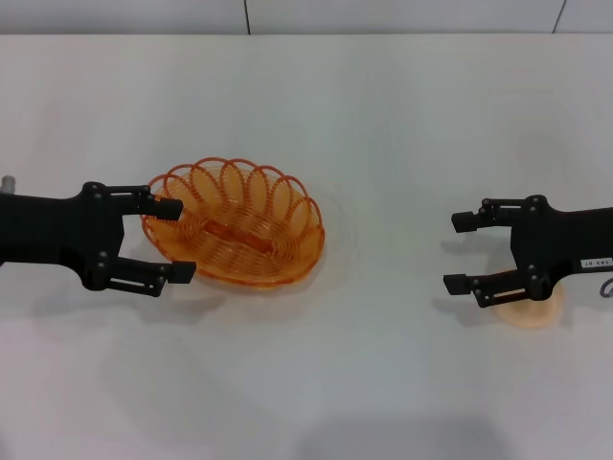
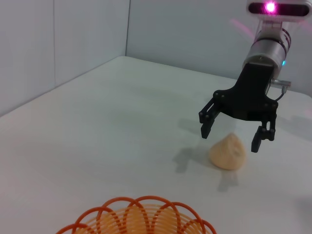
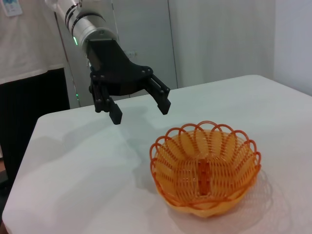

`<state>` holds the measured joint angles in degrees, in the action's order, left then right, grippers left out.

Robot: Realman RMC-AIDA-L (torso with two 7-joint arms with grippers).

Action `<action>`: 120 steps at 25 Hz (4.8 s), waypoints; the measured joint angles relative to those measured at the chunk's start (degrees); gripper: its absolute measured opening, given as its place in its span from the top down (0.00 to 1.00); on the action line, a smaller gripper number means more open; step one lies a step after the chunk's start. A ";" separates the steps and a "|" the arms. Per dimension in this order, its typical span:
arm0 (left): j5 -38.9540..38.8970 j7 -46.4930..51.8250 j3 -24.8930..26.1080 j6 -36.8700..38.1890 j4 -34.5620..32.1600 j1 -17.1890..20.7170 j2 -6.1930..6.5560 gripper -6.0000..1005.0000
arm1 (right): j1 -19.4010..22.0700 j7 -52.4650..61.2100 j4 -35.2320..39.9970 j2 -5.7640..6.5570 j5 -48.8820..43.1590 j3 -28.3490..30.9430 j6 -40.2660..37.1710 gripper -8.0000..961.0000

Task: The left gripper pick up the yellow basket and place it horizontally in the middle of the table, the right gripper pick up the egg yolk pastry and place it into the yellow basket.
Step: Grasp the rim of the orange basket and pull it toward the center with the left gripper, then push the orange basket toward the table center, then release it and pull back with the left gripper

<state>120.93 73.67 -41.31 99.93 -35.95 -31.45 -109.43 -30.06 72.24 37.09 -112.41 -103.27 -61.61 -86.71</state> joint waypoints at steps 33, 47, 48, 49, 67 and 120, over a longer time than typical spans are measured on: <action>28.91 68.98 -0.16 0.60 -28.99 -7.99 -2.89 0.18 | 0.35 -2.82 1.58 -1.40 0.01 0.11 1.70 0.13; 34.11 69.36 -4.66 -11.72 -18.44 -11.94 -5.05 0.19 | 0.72 -2.90 2.20 -2.21 -0.01 0.08 2.00 0.13; 34.05 69.30 -4.76 -12.59 -17.91 -12.01 -5.23 0.19 | 0.72 -2.90 2.20 -2.26 -0.01 0.09 2.00 0.13; 34.00 69.25 -5.11 -13.90 -17.15 -12.07 -5.47 0.19 | 0.69 -2.90 2.20 -2.29 -0.01 0.09 2.00 0.13; 33.61 68.34 -8.69 -19.72 -13.02 -12.93 -7.22 0.21 | 0.26 -2.90 2.19 -2.28 0.00 0.09 2.74 0.13; 24.37 86.45 -15.51 -22.50 -10.09 -15.98 -9.73 0.92 | 0.88 -6.21 5.38 -2.66 0.09 0.00 -0.21 0.13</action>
<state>145.30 160.12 -56.81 77.42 -46.04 -47.43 -119.16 -29.17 66.03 42.47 -115.07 -103.18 -61.62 -86.92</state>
